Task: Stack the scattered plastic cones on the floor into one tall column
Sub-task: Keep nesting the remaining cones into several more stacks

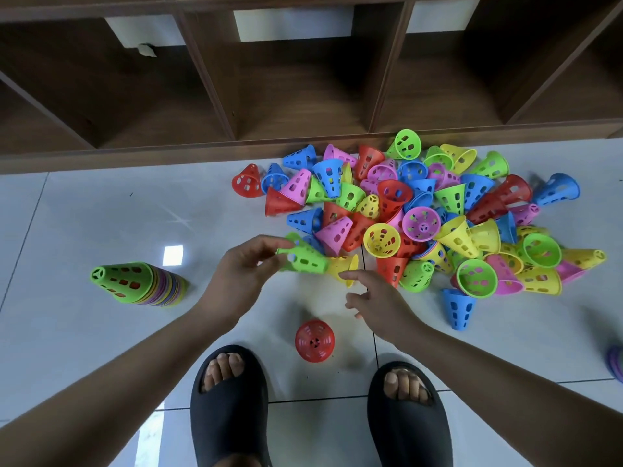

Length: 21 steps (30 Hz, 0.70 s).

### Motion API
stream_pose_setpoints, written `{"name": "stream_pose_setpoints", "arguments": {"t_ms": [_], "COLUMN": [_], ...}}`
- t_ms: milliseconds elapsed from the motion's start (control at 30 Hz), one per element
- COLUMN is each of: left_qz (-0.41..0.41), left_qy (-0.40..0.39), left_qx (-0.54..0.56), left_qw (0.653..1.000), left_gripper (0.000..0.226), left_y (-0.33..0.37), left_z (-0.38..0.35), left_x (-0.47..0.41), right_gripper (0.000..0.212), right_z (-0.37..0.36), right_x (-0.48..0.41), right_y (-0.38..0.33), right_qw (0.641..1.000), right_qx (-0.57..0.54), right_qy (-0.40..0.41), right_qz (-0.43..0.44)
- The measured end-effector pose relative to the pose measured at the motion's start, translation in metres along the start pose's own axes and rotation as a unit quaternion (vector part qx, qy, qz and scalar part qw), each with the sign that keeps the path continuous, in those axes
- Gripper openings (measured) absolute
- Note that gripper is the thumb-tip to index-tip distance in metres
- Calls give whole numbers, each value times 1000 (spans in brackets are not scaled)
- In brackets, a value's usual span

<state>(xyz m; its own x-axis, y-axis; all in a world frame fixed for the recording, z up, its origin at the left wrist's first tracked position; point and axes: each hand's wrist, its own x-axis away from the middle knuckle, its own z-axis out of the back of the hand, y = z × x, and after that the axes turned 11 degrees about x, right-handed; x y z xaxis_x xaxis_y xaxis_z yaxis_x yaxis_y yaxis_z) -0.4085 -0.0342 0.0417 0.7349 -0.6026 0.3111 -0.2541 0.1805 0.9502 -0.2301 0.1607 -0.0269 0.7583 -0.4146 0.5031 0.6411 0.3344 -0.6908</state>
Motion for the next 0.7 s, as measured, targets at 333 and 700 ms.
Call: {"name": "stream_pose_setpoints", "arguments": {"t_ms": [333,700], "left_qz": [126,152], "left_qy": [-132,-130], "left_qx": [178,16], "left_qw": [967,980], "left_gripper": [25,17], "left_y": [-15,-60], "left_z": [-14,-10], "left_x": [54,53], "right_gripper": [16,26], "right_z": [10,24], "right_x": [5,45], "right_y": [-3,-23], "right_qw": [995,908], "right_qx": [-43,-399], "right_qy": [93,-121], "right_qz": [10,-33]}}
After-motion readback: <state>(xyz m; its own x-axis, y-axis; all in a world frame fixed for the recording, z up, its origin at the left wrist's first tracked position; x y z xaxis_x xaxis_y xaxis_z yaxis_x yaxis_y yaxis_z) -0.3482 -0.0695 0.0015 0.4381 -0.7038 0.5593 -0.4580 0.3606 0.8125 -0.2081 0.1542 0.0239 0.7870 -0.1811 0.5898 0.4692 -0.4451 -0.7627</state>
